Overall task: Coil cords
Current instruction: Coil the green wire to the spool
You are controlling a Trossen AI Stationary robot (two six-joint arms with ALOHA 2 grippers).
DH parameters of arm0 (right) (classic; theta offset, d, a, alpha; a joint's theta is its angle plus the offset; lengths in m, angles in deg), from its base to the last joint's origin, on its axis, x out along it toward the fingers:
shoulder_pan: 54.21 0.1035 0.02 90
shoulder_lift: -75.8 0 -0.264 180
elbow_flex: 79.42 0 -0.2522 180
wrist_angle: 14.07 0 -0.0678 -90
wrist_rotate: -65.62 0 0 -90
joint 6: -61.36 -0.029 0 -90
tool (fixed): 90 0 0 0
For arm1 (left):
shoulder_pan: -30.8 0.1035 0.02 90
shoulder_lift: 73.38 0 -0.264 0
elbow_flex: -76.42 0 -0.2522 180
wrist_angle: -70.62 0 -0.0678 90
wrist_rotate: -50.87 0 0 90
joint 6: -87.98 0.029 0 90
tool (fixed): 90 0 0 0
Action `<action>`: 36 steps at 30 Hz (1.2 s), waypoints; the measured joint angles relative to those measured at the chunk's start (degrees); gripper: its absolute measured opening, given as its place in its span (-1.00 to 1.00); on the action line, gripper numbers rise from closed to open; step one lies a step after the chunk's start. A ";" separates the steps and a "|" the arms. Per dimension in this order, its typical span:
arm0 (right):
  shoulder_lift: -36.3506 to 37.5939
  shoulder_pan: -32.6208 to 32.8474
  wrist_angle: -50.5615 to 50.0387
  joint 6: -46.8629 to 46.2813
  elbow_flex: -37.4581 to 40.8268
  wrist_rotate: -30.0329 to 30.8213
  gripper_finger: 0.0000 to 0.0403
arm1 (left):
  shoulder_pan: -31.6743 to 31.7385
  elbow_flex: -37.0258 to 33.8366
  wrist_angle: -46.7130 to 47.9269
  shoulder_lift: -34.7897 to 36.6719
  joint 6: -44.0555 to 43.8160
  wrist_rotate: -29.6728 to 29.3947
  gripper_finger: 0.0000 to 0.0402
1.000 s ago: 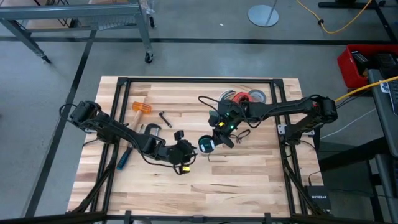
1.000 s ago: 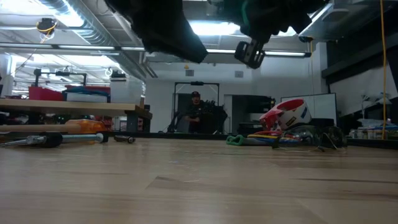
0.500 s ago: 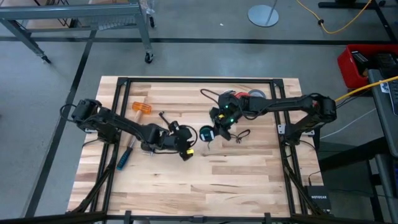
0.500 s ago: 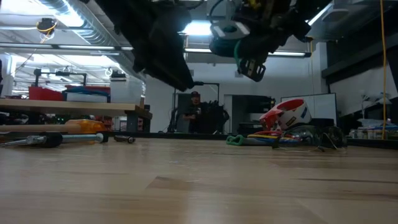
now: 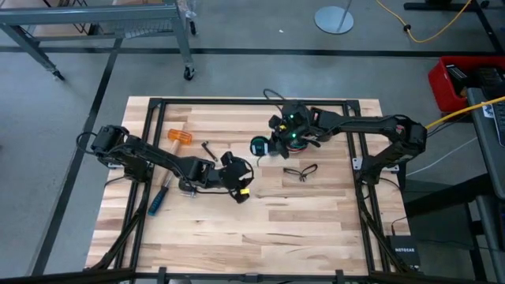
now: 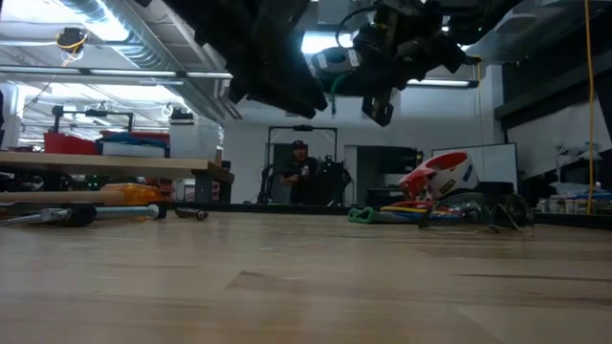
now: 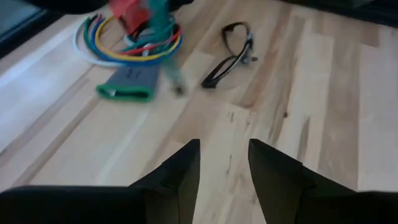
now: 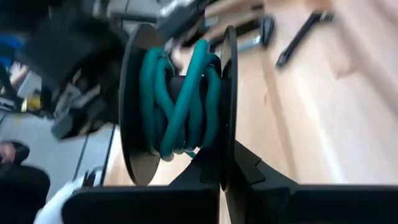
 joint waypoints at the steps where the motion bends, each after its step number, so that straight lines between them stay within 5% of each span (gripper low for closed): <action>1: 0.00 -0.26 1.01 -0.54 0.00 0.00 -0.99 | -0.23 0.02 -0.62 0.00 0.78 -0.04 -0.36; 16: 0.00 -0.03 3.90 -4.28 0.00 -0.11 -0.99 | 0.06 0.02 0.85 0.00 -5.26 -0.31 -0.36; 27: 0.00 -0.03 4.58 -4.30 0.00 0.02 -0.99 | 0.26 0.02 -6.87 0.00 -3.05 -10.41 -0.36; 36: 0.00 -0.03 5.02 -4.42 0.00 0.02 -0.99 | 0.28 0.02 -7.29 0.00 -2.10 -10.87 -0.36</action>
